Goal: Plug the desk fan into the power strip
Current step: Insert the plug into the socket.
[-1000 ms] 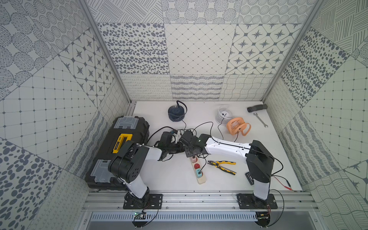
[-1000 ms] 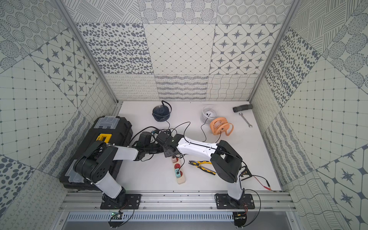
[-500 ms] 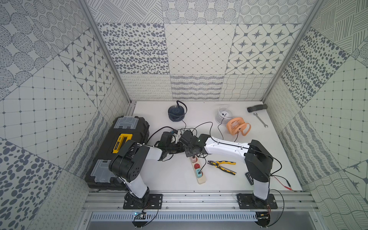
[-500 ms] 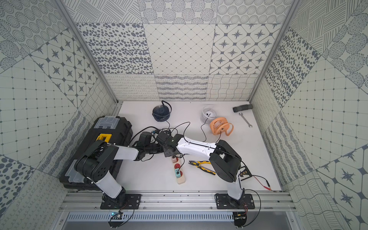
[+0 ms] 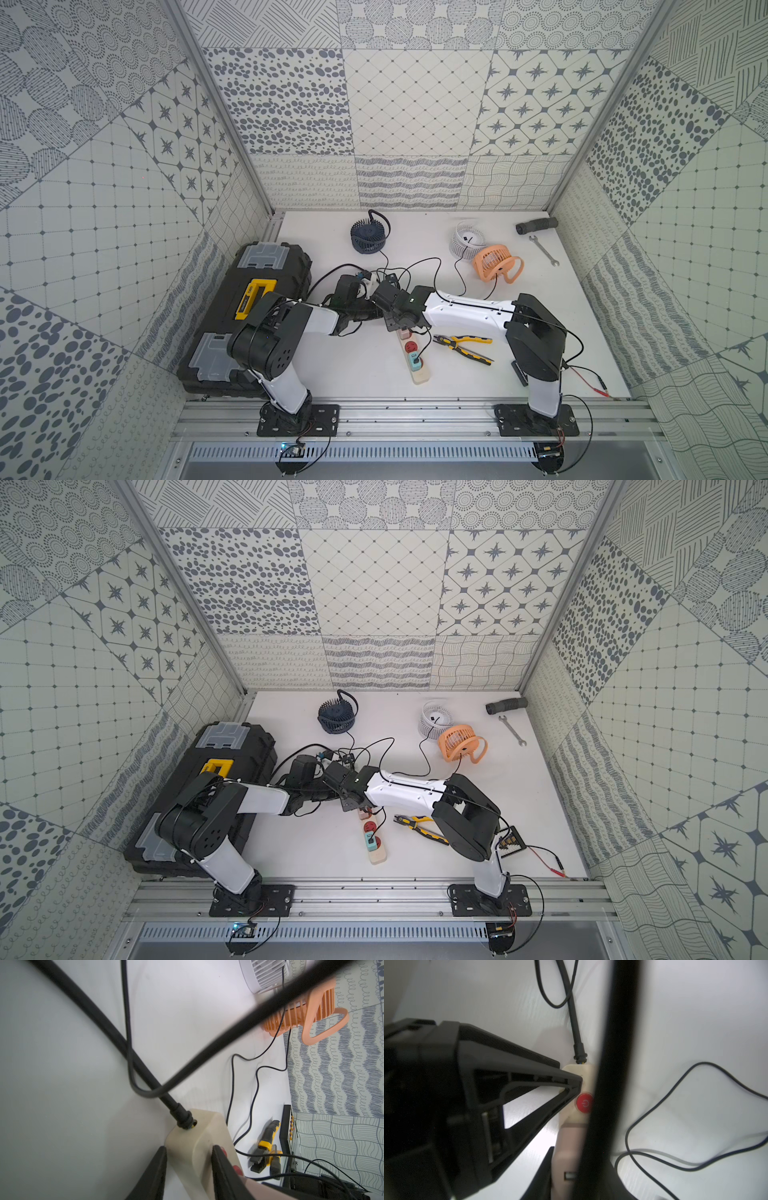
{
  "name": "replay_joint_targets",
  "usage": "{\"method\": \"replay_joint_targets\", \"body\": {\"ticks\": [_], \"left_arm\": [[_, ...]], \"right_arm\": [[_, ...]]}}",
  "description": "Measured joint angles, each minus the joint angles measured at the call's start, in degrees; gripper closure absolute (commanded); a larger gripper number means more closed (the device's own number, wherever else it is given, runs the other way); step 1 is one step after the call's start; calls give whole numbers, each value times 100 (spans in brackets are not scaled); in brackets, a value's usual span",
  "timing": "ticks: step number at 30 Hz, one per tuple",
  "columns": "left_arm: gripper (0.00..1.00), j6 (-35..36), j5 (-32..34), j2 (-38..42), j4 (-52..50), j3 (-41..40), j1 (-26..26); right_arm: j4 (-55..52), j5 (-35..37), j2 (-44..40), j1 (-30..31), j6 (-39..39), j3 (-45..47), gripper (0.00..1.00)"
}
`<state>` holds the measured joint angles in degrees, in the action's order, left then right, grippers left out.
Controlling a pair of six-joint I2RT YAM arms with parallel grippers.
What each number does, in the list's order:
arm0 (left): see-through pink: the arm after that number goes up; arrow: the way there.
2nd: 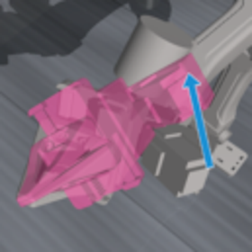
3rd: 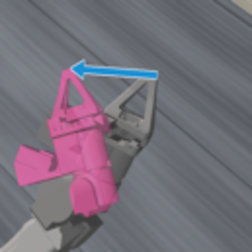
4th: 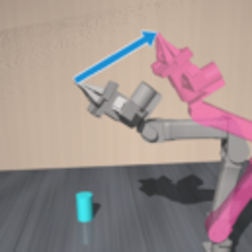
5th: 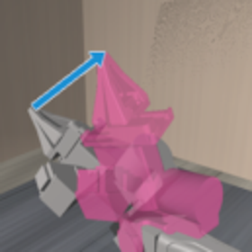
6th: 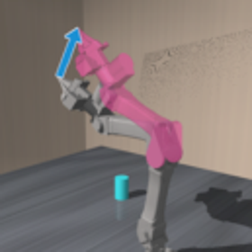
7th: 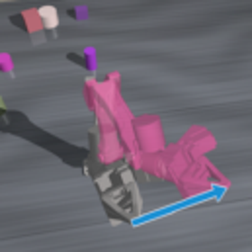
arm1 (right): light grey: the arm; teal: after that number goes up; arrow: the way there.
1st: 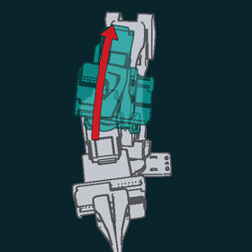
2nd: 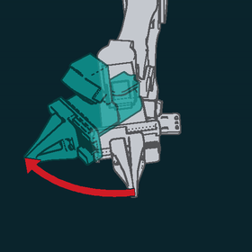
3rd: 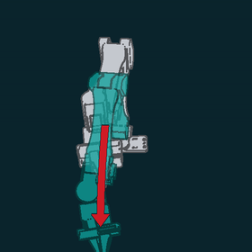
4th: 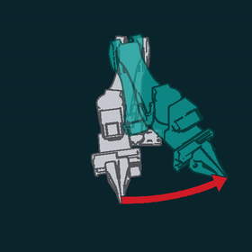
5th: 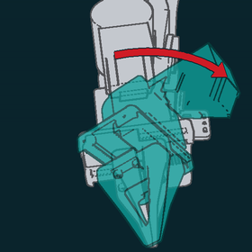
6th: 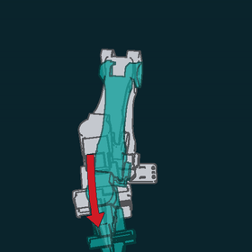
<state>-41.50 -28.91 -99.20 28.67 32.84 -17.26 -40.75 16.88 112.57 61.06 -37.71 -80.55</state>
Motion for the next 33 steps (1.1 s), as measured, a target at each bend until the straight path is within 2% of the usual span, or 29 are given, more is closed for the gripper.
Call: {"method": "replay_joint_targets", "body": {"ticks": [17,33], "left_arm": [[63,4,7,0,7,0,0],[63,4,17,0,4,0,0]], "right_arm": [[-208,247,151,72,0,-197,100],[326,-323,-59,-223,2,256,100]]}}
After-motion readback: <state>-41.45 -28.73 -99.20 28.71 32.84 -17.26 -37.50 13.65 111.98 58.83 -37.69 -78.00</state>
